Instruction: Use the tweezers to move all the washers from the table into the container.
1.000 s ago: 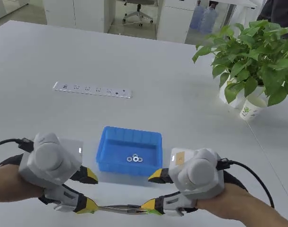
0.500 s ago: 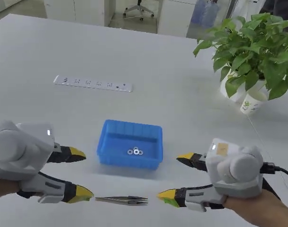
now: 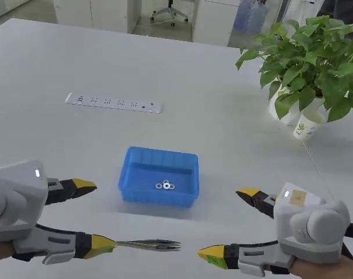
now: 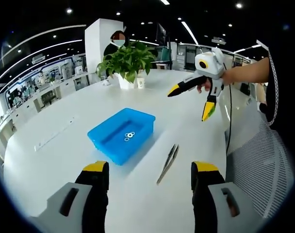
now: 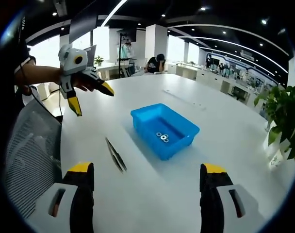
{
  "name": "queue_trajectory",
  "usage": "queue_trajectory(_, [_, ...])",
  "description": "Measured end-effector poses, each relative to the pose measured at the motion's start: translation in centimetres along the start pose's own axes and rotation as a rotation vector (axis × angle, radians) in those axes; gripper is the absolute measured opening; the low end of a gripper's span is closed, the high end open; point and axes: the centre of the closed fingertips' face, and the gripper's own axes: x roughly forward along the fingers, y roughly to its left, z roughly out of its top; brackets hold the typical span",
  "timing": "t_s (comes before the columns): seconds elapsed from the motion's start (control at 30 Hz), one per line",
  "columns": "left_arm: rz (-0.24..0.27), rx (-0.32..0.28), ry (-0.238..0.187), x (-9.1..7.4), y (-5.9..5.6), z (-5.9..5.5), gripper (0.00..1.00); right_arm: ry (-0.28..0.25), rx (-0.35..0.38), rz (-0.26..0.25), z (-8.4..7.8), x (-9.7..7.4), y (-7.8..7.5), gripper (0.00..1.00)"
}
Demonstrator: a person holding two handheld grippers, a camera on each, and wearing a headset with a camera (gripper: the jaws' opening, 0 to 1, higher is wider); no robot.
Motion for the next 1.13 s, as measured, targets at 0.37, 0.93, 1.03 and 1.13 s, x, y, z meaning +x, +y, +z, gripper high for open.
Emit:
queue_trajectory(0.37, [0.001,-0.007,0.018,0.8,0.5,0.0,0.96,0.029,0.024,-0.017,-0.5,0.5,-0.5,1.00])
queue_trajectory(0.93, [-0.003,0.005,0.047,1.1,0.5,-0.1,0.99,0.009,0.042,-0.020,0.0,0.7,-0.3,1.00])
queue_trajectory(1.03, [-0.007,0.012,0.062,1.1,0.3,-0.4,0.99,0.009,0.044,-0.018,0.0,0.7,-0.3,1.00])
queue_trajectory(1.13, [-0.007,0.007,0.053,1.1,0.3,-0.3,0.99,0.008,0.041,-0.015,0.0,0.7,-0.1,1.00])
